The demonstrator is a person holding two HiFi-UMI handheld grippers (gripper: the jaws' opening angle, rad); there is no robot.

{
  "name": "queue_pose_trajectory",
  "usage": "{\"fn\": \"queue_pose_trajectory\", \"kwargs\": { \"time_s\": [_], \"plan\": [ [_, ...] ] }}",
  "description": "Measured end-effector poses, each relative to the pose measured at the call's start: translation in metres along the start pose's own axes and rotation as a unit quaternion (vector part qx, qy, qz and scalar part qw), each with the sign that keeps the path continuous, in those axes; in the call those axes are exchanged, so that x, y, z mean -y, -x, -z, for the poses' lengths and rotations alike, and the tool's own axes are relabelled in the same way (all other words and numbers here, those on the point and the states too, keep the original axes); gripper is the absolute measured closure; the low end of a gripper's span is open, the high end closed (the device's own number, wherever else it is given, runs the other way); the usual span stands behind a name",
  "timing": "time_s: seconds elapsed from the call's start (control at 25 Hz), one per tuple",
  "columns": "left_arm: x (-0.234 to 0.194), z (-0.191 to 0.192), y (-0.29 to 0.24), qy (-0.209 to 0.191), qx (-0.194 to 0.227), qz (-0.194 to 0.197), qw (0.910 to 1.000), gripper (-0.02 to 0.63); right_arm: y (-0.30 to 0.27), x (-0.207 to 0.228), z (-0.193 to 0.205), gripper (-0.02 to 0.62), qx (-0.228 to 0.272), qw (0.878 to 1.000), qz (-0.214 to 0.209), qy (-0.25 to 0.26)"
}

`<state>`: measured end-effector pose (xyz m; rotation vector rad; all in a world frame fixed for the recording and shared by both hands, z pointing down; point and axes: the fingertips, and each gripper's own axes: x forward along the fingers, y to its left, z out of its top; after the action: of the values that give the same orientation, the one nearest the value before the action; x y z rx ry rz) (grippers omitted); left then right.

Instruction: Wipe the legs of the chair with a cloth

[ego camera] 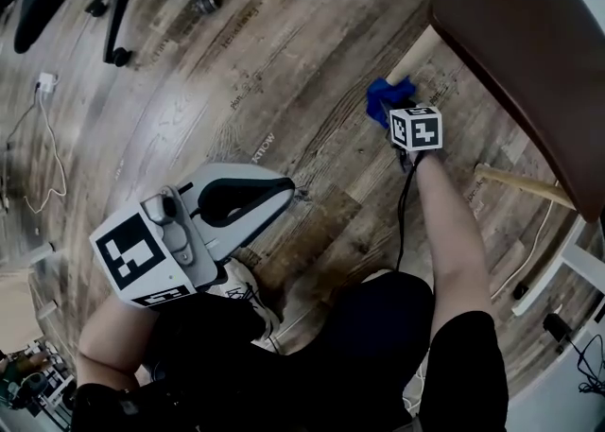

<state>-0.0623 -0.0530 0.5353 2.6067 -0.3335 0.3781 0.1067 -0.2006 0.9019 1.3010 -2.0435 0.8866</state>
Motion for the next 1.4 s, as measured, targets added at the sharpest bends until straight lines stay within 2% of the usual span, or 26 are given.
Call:
{"fn": "queue_pose_trajectory", "kwargs": {
  "time_s": [0.16,0.4,0.56,0.8,0.92,1.16,1.4],
  "plan": [
    [0.004,0.002,-0.006,-0.002,-0.002,0.005,1.0000,0.598,0.014,-0.002,-0.011,0.495,0.024,1.000,0.000,-0.004],
    [0.017,-0.002,-0.019,-0.019,-0.001,0.029,0.9994,0.598,0.082,-0.014,-0.063,0.495,0.138,0.990,-0.008,-0.009],
    [0.028,-0.005,-0.026,-0.032,0.002,0.047,0.9984,0.598,0.143,-0.039,-0.103,0.495,0.220,0.975,-0.030,-0.014],
    [0.034,0.001,-0.043,-0.039,-0.007,0.067,0.9970,0.598,0.221,-0.067,-0.157,0.495,0.322,0.944,-0.059,-0.029],
    [0.036,-0.002,-0.047,-0.034,-0.001,0.074,0.9967,0.598,0.243,-0.068,-0.171,0.495,0.349,0.934,-0.062,-0.051],
    [0.039,-0.008,-0.047,-0.033,0.008,0.087,0.9957,0.598,0.271,-0.067,-0.180,0.495,0.378,0.921,-0.055,-0.078],
    [0.034,-0.004,-0.051,-0.025,0.003,0.084,0.9962,0.598,0.299,-0.045,-0.160,0.495,0.386,0.915,-0.035,-0.111]
  ]
}}
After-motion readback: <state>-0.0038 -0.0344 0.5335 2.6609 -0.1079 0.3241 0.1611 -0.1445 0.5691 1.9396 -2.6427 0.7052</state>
